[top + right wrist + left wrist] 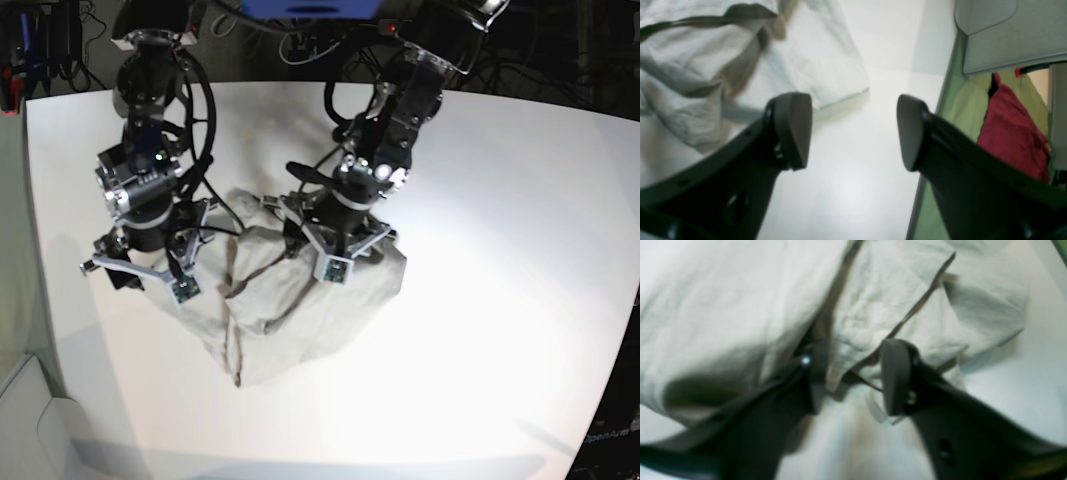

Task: Layout the t-shirt on the table in an organized manner, then fold the t-shirt properly
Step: 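Grasp the shirt fabric with the left gripper and pull it away, then stretch the shirt between grippers, left gripper pulling it outward, then drag the shirt with the left gripper toward its own side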

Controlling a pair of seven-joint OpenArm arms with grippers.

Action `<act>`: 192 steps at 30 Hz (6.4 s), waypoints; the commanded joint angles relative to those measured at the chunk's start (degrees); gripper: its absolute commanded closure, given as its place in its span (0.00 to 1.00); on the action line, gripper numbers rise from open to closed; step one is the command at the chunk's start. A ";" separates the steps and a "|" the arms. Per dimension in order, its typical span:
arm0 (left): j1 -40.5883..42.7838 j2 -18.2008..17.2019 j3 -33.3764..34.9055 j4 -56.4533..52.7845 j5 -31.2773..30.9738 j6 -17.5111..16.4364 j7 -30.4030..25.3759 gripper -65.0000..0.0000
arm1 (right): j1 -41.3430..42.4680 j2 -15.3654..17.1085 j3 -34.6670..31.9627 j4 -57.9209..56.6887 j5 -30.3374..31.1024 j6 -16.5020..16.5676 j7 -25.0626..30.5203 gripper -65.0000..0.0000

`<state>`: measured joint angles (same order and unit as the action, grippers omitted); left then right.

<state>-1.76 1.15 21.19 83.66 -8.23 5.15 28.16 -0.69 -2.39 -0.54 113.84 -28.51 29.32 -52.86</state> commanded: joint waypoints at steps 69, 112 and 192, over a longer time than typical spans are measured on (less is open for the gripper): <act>-2.68 -2.07 -30.82 21.97 -4.56 0.00 0.89 0.99 | 1.26 0.06 -0.21 0.84 -0.10 0.70 1.04 0.38; -23.52 -21.41 -31.26 31.73 -25.57 -0.27 6.87 0.99 | 0.91 -1.34 -2.50 0.84 -0.37 0.44 1.04 0.38; -20.53 -10.60 -40.57 -13.90 6.87 -24.00 13.64 0.20 | 2.14 -0.99 -2.76 0.40 -0.10 0.70 2.97 0.38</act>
<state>-20.82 -8.51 -18.96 68.69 -1.48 -19.18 42.04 0.62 -3.33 -3.29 113.36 -28.32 29.34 -50.96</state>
